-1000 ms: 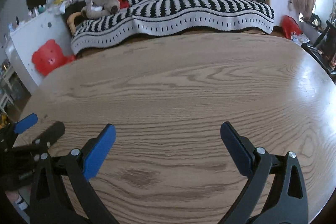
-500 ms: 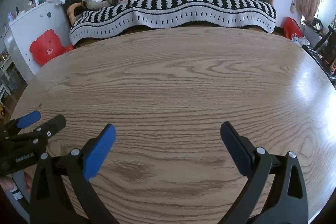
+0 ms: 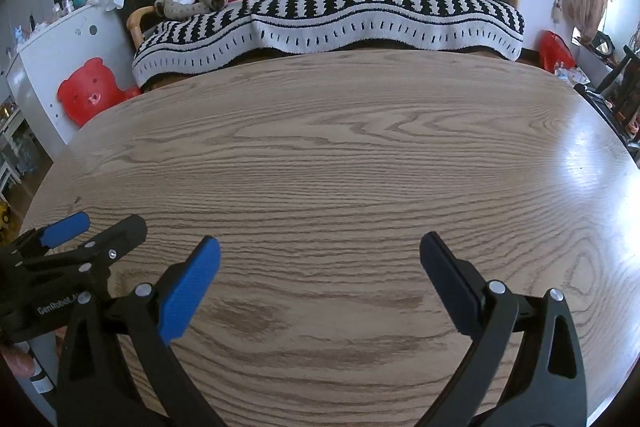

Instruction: Collect trash

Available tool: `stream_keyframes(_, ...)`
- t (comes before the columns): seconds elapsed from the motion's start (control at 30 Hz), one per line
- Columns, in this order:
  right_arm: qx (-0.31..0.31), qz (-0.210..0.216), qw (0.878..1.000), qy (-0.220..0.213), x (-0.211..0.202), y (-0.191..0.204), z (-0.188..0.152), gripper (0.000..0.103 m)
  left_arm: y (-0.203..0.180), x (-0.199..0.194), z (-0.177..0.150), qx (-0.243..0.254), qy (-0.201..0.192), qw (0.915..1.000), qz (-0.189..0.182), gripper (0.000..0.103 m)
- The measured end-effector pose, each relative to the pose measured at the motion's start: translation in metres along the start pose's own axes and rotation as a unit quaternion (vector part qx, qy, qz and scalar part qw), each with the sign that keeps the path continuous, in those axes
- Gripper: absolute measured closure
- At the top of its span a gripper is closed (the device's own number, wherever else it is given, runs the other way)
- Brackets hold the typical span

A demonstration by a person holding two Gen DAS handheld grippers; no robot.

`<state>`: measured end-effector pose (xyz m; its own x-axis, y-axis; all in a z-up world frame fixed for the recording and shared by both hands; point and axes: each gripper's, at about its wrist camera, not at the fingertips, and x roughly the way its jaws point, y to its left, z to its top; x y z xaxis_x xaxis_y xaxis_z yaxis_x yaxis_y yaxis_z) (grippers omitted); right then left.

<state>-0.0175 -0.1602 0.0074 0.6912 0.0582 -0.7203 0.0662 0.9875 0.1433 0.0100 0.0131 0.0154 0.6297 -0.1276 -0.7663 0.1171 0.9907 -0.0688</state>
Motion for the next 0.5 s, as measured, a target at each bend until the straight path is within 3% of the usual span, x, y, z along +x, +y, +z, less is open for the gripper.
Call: stream_keyframes(0.5, 0.015, -0.015, 1.000, -0.002, -0.004, -0.014, -0.002, 0.007, 0.002, 0.001, -0.003, 0.022, 0.002, 0.9996, 0.020, 0.006)
